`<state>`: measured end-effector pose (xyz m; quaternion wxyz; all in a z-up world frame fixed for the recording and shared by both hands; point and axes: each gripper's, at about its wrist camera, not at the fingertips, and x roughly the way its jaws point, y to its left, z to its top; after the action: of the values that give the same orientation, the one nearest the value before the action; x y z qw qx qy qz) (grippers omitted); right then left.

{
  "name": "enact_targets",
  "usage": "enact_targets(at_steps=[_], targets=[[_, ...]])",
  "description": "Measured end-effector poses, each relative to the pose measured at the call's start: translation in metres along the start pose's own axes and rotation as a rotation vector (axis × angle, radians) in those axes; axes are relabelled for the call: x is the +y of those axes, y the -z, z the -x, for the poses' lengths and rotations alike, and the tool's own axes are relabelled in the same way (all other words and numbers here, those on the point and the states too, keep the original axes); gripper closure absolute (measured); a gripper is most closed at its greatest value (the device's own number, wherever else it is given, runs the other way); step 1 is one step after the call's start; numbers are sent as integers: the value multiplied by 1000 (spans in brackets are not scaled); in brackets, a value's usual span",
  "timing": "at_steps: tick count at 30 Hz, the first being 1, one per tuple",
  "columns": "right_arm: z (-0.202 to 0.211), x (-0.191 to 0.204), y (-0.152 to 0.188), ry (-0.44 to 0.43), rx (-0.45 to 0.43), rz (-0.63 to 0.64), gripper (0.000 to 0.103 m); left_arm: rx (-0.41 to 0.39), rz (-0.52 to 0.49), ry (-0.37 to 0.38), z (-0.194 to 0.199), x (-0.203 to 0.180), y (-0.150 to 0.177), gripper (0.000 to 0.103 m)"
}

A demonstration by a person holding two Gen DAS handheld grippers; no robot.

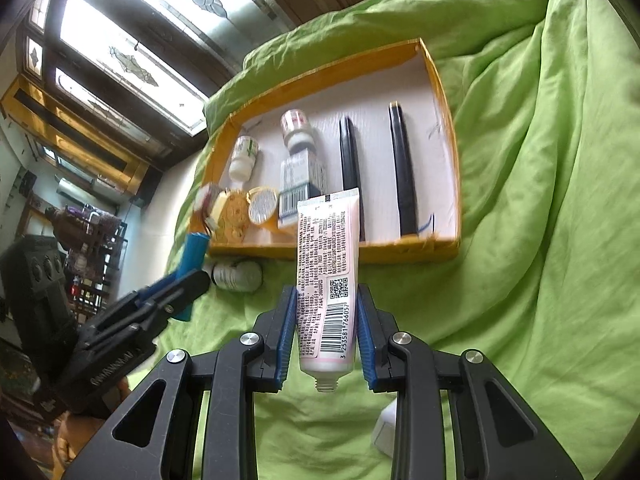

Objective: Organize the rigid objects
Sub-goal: 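Carry the battery pack with left tool while right carries cream tube over tray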

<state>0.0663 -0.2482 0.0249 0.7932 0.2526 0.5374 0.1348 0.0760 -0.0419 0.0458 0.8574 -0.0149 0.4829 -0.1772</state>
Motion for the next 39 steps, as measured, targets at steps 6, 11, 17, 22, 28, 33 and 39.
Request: enact_targets(at_steps=[6, 11, 17, 22, 28, 33, 39], targets=[[1, 6, -20, 11, -38, -4, 77, -13, -1, -1, -3, 2, -14, 70], [-3, -1, -40, 30, -59, -23, 77, -27, 16, 0, -8, 10, -31, 70], [-8, -12, -56, 41, -65, -56, 77, -32, 24, -13, -22, 17, -52, 70], [-12, -14, -64, 43, -63, -59, 77, -25, 33, -25, -38, 23, -65, 70], [-18, -16, -73, 51, -57, -54, 77, -1, 34, -48, -60, 28, -74, 70], [-25, -19, -85, 65, -54, -60, 77, 4, 52, -63, -74, 38, -83, 70], [-34, -25, -96, 82, -51, -65, 77, 8, 56, -81, -88, 46, -95, 70]])
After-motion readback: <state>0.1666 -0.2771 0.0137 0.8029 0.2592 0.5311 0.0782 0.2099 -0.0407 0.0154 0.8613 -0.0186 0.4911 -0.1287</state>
